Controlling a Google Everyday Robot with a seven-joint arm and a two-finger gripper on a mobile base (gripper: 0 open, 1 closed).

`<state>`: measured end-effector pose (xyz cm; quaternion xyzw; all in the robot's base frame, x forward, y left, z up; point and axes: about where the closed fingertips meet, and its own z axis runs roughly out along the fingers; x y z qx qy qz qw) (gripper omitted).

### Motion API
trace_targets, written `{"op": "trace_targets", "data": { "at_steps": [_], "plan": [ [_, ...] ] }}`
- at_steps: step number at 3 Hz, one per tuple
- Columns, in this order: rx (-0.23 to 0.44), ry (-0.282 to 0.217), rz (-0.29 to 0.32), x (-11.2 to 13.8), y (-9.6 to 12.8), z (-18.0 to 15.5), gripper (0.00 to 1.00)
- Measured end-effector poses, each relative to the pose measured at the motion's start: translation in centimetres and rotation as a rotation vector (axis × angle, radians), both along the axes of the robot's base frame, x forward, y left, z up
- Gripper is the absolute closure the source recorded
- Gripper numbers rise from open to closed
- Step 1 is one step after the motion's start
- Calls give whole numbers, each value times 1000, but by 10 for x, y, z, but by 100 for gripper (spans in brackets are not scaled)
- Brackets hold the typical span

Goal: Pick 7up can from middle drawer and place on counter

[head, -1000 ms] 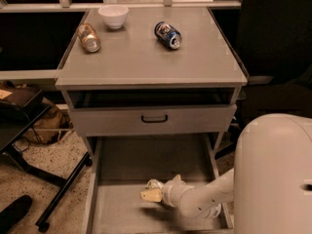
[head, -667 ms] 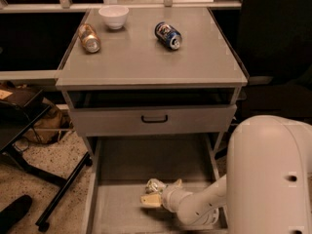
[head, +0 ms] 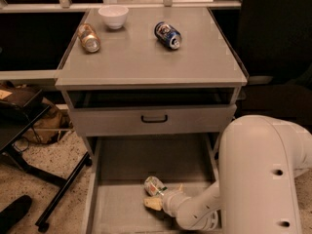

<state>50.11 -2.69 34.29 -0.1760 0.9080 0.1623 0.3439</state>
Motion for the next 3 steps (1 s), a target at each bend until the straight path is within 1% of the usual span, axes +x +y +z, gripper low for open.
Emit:
{"op": "trace_targets", "data": {
  "at_steps": [3],
  "plan": [
    [0, 0, 0, 1, 0, 5, 88]
  ]
}}
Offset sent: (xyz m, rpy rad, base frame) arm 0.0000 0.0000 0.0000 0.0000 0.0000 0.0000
